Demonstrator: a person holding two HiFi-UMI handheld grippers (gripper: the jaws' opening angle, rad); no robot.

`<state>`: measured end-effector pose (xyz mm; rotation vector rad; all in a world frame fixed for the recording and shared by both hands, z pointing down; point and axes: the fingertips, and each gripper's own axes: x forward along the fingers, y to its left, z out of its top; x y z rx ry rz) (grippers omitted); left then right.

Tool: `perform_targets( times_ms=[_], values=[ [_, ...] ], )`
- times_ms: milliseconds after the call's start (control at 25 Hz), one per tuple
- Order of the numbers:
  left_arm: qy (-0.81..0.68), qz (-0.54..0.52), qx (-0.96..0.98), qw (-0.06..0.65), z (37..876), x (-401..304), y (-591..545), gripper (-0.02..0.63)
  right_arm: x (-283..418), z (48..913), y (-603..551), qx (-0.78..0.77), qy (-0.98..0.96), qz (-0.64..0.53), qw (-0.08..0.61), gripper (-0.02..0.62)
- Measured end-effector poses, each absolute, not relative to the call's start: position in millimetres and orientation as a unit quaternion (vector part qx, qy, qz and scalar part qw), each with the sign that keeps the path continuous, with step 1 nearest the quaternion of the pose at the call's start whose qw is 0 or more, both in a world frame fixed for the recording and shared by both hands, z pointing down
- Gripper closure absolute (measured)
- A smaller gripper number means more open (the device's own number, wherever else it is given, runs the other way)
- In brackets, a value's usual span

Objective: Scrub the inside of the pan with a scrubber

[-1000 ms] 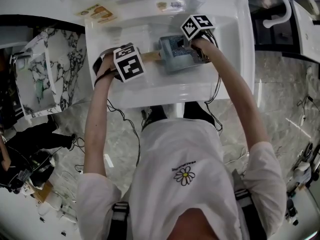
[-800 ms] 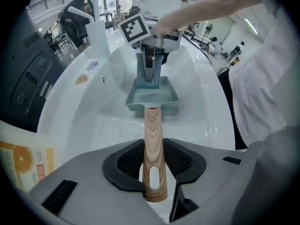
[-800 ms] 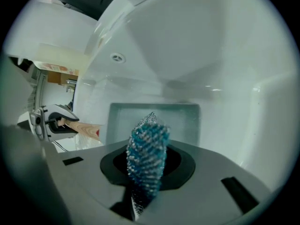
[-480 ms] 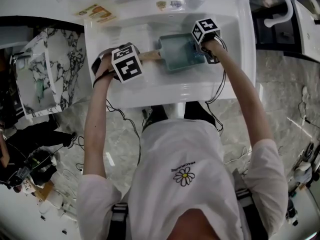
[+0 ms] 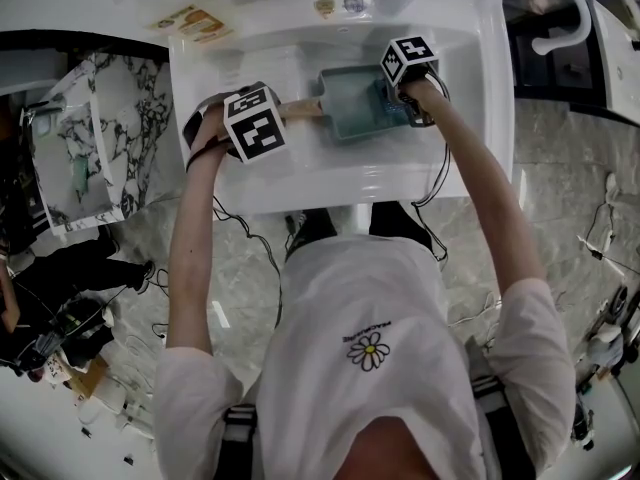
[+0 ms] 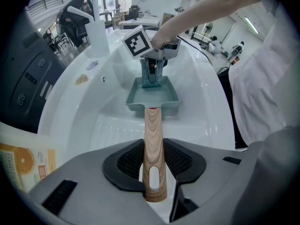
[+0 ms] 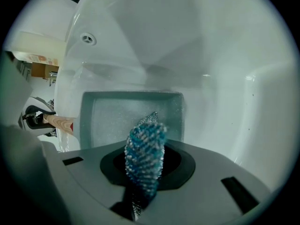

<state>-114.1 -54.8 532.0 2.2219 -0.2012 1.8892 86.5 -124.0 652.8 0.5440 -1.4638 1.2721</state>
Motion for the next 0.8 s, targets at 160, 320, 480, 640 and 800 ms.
perform_targets(
  times_ms=[160, 320, 480, 640, 800],
  values=[
    [-0.069, 0.644, 0.754, 0.107, 532.6, -114.7, -54.7, 0.468, 73.6, 646.8, -120.9, 0.226, -0.623, 0.554, 0.504, 0.534],
    [-0.072, 0.645, 0.754, 0.105, 533.1, -115.6, -54.5, 0.468, 52.1, 636.7, -113.8, 0.211, -0.631, 0.580, 0.470, 0.534],
    [-0.071, 0.647, 0.752, 0.104, 533.1, -115.3, -54.1, 0.468, 23.3, 621.4, -103.9, 0.182, -0.643, 0.604, 0.435, 0.534],
    [-0.073, 0.645, 0.754, 0.103, 533.2, -115.5, -54.4, 0.468, -5.5, 608.1, -97.6, 0.153, -0.656, 0.619, 0.405, 0.534],
    [-0.073, 0.646, 0.752, 0.103, 533.0, -114.1, -54.0, 0.468, -17.5, 600.7, -93.6, 0.135, -0.660, 0.630, 0.387, 0.534]
  ],
)
